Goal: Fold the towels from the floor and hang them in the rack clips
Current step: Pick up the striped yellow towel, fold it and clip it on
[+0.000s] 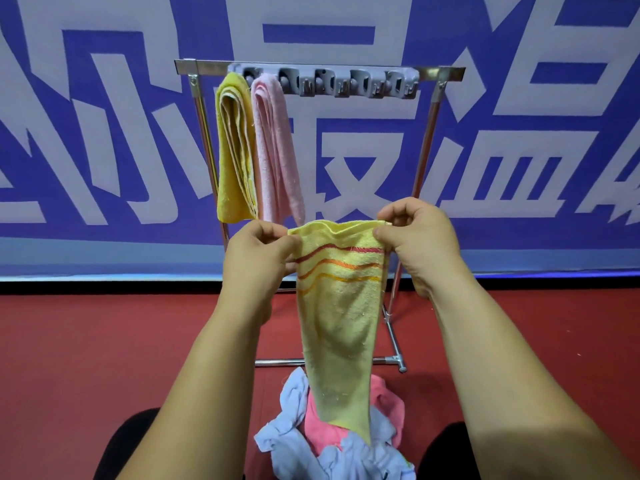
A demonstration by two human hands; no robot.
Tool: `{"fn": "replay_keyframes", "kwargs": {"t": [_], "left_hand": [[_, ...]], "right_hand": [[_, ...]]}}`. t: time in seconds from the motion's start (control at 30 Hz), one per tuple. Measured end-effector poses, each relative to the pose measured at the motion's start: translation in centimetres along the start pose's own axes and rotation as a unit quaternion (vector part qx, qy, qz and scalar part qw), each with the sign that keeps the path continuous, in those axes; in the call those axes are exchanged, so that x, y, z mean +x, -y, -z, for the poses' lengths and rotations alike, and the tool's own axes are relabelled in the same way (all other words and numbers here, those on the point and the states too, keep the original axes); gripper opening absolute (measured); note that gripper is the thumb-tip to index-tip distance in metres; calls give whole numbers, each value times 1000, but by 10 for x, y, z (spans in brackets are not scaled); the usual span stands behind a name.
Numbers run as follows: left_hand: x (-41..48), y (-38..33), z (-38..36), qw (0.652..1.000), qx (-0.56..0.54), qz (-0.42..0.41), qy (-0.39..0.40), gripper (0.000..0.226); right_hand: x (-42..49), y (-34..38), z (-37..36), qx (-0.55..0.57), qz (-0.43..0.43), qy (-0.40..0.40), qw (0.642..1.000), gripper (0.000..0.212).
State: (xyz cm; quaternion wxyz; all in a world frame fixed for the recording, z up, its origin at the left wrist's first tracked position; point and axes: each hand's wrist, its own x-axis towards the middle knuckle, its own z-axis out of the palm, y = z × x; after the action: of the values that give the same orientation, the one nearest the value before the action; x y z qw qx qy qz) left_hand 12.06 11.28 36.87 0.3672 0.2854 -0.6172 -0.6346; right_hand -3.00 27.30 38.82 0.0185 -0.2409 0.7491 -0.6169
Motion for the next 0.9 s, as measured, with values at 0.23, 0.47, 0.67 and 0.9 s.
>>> {"fn": "replay_keyframes", "kwargs": {"t": [0.23, 0.47, 0.67, 0.9], "left_hand": [[-16, -7, -23, 994, -97, 33, 35, 32], [-18, 0, -28, 997, -50, 35, 55, 25], [0, 6, -3, 999, 31, 8, -22, 20], [10, 18, -8, 998, 17, 67, -9, 17]], "right_hand": [[-4, 6, -7, -28, 23, 13, 999, 26], [-8, 1, -15, -36, 17, 7, 999, 22], [4, -14, 3, -42, -24, -81, 996, 21], [5, -15, -5, -62, -54, -17, 996, 24]]}}
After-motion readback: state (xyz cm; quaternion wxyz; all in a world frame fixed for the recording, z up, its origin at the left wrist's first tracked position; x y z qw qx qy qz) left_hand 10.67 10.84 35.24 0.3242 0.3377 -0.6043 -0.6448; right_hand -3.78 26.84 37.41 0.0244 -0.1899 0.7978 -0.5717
